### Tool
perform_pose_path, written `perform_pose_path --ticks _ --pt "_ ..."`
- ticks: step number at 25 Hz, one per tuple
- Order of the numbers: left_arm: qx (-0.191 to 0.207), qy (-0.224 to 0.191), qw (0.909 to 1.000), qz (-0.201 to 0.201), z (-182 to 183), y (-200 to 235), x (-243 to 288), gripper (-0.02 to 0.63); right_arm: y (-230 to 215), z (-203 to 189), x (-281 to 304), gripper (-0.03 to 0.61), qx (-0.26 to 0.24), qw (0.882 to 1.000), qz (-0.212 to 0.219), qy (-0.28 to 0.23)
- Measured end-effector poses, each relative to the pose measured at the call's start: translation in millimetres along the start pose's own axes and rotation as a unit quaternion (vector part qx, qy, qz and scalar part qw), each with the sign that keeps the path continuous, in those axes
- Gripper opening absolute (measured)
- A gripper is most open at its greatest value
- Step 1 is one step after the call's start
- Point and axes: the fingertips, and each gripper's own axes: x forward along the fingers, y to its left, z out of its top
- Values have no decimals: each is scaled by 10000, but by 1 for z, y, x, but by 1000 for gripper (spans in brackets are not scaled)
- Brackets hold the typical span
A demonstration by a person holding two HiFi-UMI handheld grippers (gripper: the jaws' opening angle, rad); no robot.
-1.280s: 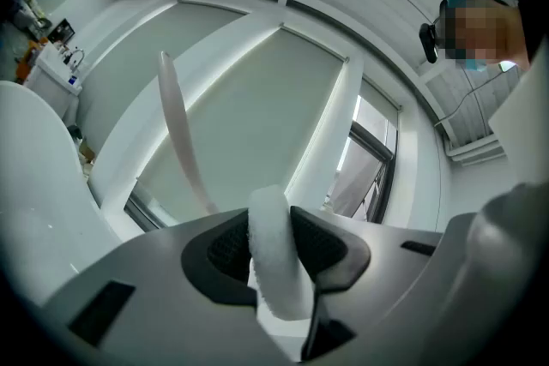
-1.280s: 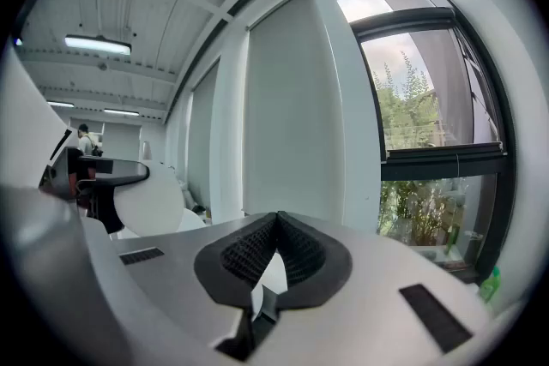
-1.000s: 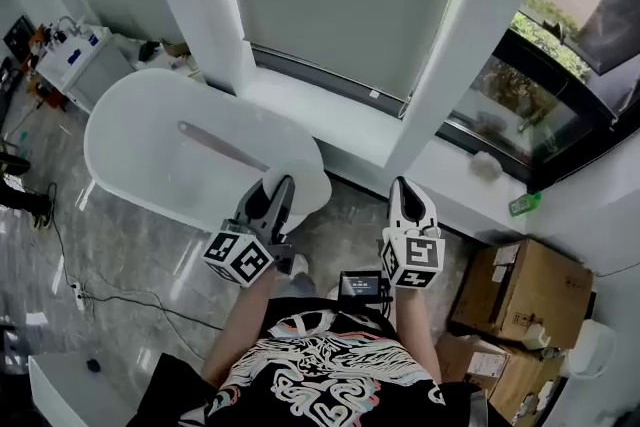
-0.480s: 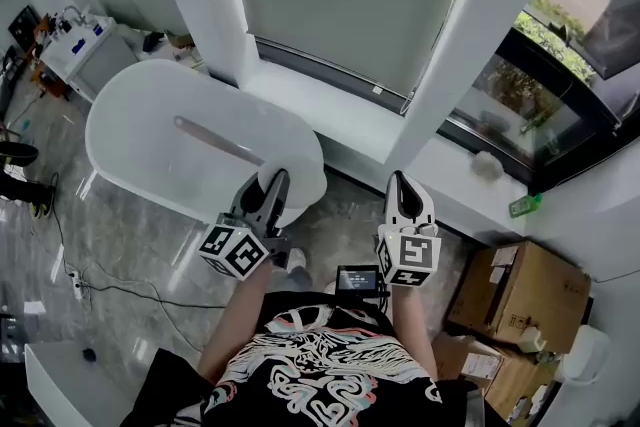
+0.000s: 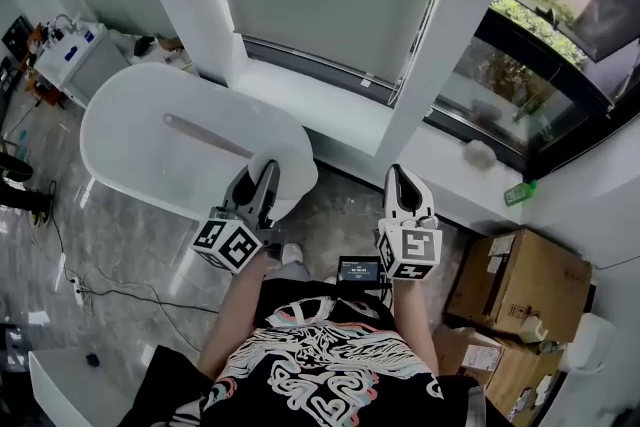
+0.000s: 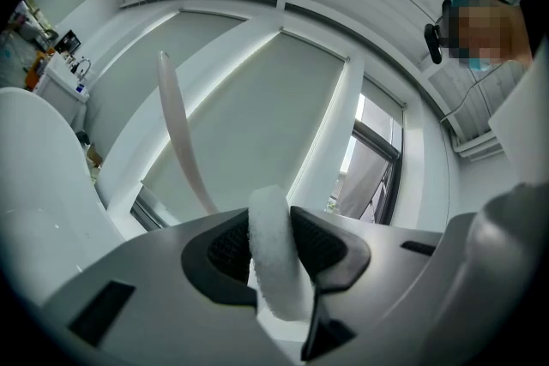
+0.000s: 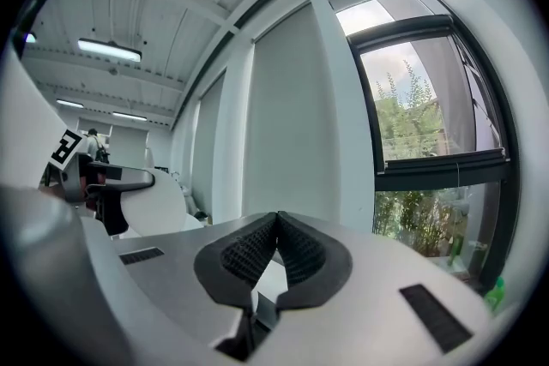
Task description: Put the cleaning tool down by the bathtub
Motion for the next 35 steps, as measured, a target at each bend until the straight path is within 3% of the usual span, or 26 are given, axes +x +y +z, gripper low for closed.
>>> perform_pose_path --ticks 23,35 --pt "-173 -261 9993 -218 7 14 62 129 -23 -2 63 28 -2 9996 279 107" --pt "-309 -44 9991 -276 24 68 145 129 -33 6 151 28 -20 9994 189 289"
